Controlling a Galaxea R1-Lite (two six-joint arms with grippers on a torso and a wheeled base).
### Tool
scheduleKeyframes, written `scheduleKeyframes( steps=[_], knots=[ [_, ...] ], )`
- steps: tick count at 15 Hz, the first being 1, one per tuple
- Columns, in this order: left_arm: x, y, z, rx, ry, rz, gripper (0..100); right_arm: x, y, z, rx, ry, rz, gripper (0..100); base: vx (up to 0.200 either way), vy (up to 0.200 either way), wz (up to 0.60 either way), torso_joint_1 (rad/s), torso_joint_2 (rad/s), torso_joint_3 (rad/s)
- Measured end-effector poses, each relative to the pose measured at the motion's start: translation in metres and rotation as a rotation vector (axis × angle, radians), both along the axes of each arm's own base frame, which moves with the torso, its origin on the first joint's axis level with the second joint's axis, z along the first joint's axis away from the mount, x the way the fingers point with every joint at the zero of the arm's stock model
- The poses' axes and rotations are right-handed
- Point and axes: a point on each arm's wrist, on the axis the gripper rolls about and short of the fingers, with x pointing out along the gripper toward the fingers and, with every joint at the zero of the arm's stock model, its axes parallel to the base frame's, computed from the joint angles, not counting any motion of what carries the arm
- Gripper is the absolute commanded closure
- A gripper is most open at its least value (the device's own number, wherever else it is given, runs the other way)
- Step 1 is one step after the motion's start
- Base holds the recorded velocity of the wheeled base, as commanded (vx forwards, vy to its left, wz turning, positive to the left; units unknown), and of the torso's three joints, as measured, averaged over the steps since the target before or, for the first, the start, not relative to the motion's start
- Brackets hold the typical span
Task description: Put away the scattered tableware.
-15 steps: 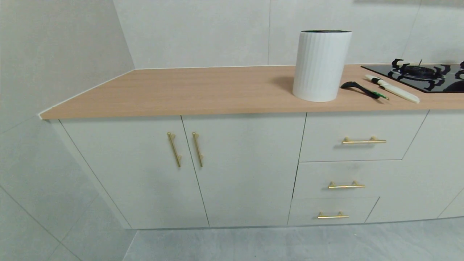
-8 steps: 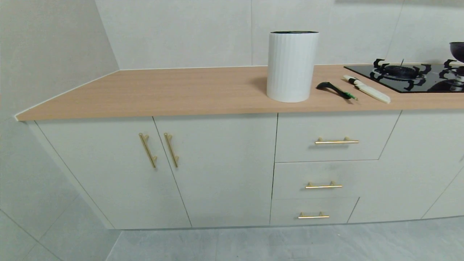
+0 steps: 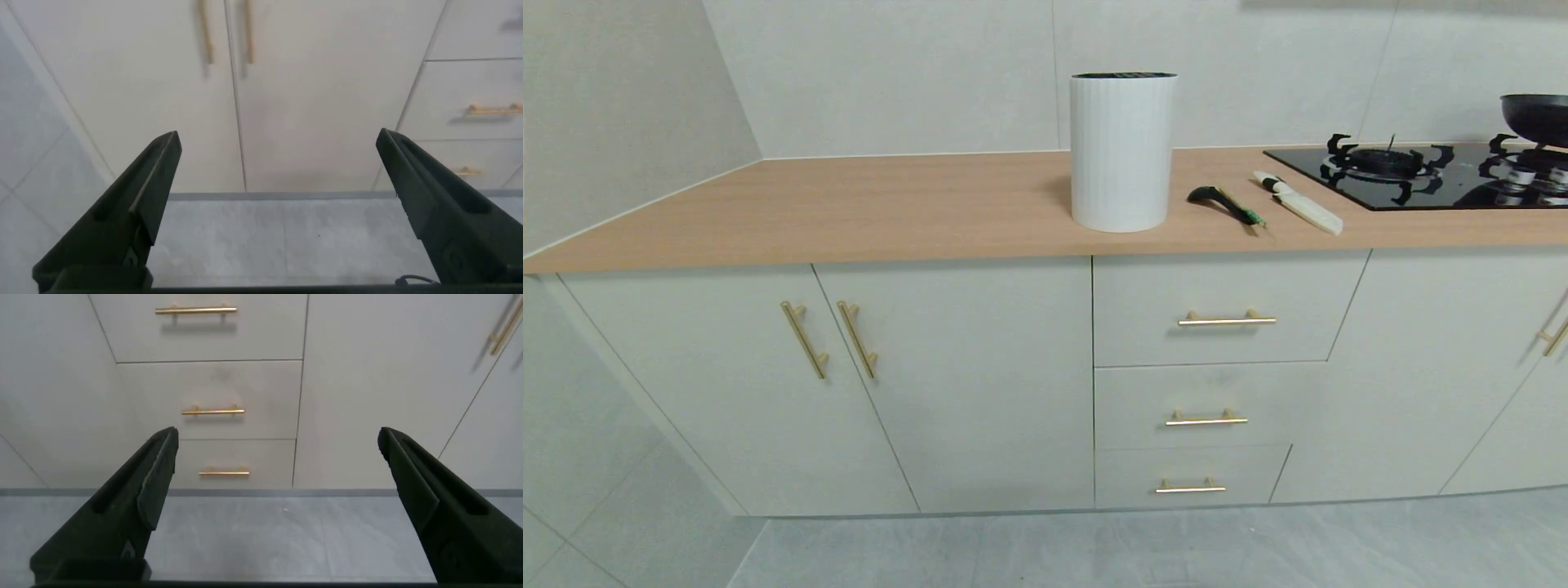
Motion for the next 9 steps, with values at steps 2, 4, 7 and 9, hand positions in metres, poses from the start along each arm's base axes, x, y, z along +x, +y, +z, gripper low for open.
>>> scheduleKeyframes(
  steps=[2,4,7,9],
  knots=[
    [0.0000,0.0000,0.0000,0.000,0.000,0.000,0,0.0000,0.0000,0.0000,0.000,0.000,0.001,0,0.000,0.000,0.00,0.000,0.00,0.000],
    [0.0000,0.0000,0.0000,0.000,0.000,0.000,0,0.0000,0.0000,0.0000,0.000,0.000,0.001,0,0.100,0.000,0.00,0.004,0.00,-0.001],
    [0.0000,0.0000,0.0000,0.000,0.000,0.000,0,0.0000,0.0000,0.0000,0.001,0.000,0.002,0,0.200,0.000,0.00,-0.002,0.01,-0.002],
    [0.0000,0.0000,0.0000,0.000,0.000,0.000,0,0.0000,0.0000,0.0001,0.001,-0.001,-0.001,0,0.000,0.000,0.00,0.000,0.00,0.000]
  ],
)
